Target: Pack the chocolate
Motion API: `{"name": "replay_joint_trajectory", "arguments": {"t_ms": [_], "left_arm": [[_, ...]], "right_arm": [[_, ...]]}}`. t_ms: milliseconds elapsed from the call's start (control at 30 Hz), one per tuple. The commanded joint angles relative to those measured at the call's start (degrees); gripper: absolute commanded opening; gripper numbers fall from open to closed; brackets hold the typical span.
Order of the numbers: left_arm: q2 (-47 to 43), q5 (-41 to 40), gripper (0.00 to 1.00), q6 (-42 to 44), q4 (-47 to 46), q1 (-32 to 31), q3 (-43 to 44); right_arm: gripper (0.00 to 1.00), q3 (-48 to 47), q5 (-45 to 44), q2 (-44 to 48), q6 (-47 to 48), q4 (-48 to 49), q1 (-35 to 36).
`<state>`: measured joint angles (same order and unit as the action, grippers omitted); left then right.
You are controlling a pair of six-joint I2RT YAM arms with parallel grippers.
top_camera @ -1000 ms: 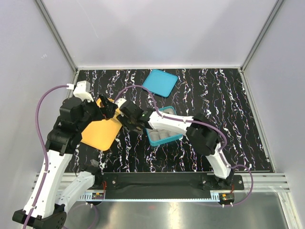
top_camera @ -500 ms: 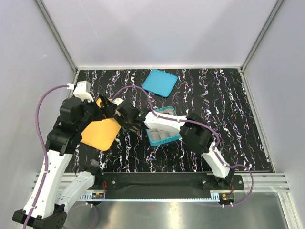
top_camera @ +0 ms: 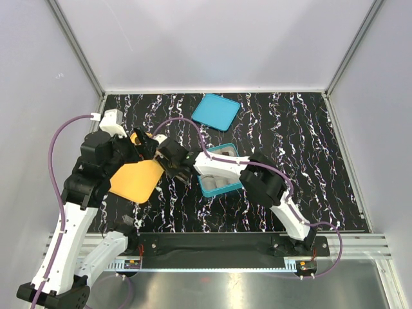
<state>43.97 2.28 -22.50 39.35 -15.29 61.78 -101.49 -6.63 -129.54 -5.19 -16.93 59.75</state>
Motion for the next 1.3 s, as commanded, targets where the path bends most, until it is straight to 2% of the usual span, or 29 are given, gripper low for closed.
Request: {"name": "replay_joint_trajectory", "arguments": {"t_ms": [0,300,533,667,967,1167,1267], "left_arm": [[-0.2,1.1,0.99,0.1,-2.0,0.2,1.3],[0.4,0.4,0.99,-1.1,-2.4,0.2,0.5],[1.3,0.5,0.99,-1.7,-2.4,0.2,0.4],[2.1,-1.4,0.99,-2.8,-1.7,0.2,0.2],[-0.2,5.4,0.99,-0.6,-8.6,0.2,-6.7],[-0.3,7.9,0.99,-1.8,-13.1,0.2,-12.6],[-0.2,7.0,0.99,-1.7,-14.0,0.2,-15.0]], "right_arm": [[0.38,3.0,-0.6,6.6,-1.8,2.3,-0.4],[0.35,12.0,0.2,18.7,-5.2,3.9,-0.4],[0.35,17.5,-1.0,28.6,-6.0,0.4,-0.5],[0.35,24.3,-4.7,36.2,-7.0,-3.0,-1.3],[0.35,39.8,-8.1,52.9,-15.8,-11.0,-3.3],[0.36,45.1,-7.7,61.6,-18.9,-14.4,-3.3],[0.37,46.1,-7.1,62.6,-19.0,-14.1,-3.3]]}}
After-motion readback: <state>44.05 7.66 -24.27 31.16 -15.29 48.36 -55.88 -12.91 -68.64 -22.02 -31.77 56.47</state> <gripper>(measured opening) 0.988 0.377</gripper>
